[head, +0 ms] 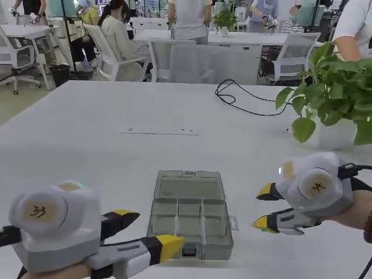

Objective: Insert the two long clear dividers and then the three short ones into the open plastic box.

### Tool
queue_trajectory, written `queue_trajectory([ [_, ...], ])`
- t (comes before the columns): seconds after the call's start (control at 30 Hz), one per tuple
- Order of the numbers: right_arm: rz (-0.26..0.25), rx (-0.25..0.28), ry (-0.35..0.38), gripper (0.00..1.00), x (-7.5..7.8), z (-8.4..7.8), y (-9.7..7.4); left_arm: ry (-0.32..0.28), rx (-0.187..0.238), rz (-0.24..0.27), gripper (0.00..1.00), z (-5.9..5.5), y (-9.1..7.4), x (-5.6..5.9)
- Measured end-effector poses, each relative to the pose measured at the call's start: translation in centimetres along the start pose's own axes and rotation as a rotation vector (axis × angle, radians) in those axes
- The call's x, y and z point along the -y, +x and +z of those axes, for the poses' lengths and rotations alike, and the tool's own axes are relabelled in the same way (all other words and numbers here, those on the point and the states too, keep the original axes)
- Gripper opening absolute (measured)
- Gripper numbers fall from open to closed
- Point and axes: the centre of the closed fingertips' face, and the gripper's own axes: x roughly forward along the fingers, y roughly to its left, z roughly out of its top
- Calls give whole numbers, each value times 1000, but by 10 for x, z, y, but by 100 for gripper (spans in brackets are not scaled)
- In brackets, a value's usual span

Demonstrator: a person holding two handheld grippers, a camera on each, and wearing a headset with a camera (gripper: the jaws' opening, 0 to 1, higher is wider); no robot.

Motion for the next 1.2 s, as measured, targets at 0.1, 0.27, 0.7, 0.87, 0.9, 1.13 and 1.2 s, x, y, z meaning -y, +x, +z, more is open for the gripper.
queue_trajectory([
  [0.1, -7, 27, -52, 32, -6, 14, -2, -20, 8, -21, 54, 1, 1, 5],
  [0.27, -3, 79, -92, 32, -16, 37, -4, -42, 19, -47, 48, 2, 3, 12],
  [0.7, 0, 195, -159, 32, -36, 82, -7, -94, 45, -87, 34, 7, 8, 22],
  [0.87, 4, 245, -190, 32, -43, 98, -11, -124, 63, -112, 22, 10, 8, 27],
  [0.9, 7, 257, -197, 32, -45, 102, -12, -127, 68, -114, 21, 11, 8, 26],
  [1.13, 6, 298, -230, 32, -50, 118, -14, -181, 101, -138, 11, 15, 7, 28],
  [1.2, 11, 306, -230, 32, -51, 121, -14, -188, 105, -142, 7, 16, 7, 27],
])
